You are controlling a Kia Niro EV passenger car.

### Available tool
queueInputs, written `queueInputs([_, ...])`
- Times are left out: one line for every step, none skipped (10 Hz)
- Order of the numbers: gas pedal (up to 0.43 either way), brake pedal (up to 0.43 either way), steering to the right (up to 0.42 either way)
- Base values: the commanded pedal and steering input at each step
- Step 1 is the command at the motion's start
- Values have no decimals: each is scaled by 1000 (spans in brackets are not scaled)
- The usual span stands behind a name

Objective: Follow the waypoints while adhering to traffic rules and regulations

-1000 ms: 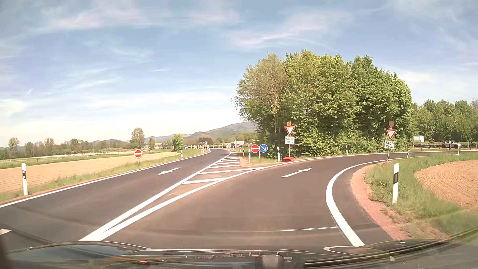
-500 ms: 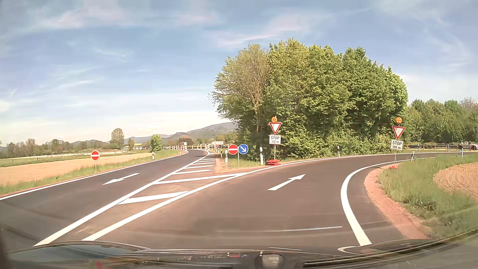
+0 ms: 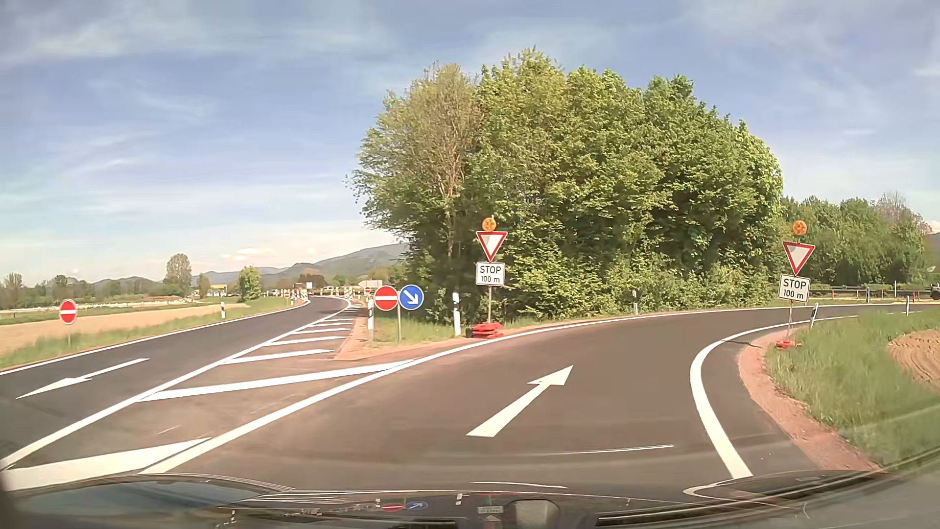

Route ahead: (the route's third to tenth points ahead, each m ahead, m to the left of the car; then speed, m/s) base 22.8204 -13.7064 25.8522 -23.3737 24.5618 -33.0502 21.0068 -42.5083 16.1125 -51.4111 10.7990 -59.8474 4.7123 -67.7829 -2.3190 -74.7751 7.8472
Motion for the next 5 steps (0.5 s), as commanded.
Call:
queueInputs([8,0,121])
queueInputs([8,0,121])
queueInputs([8,0,121])
queueInputs([8,0,123])
queueInputs([8,0,124])
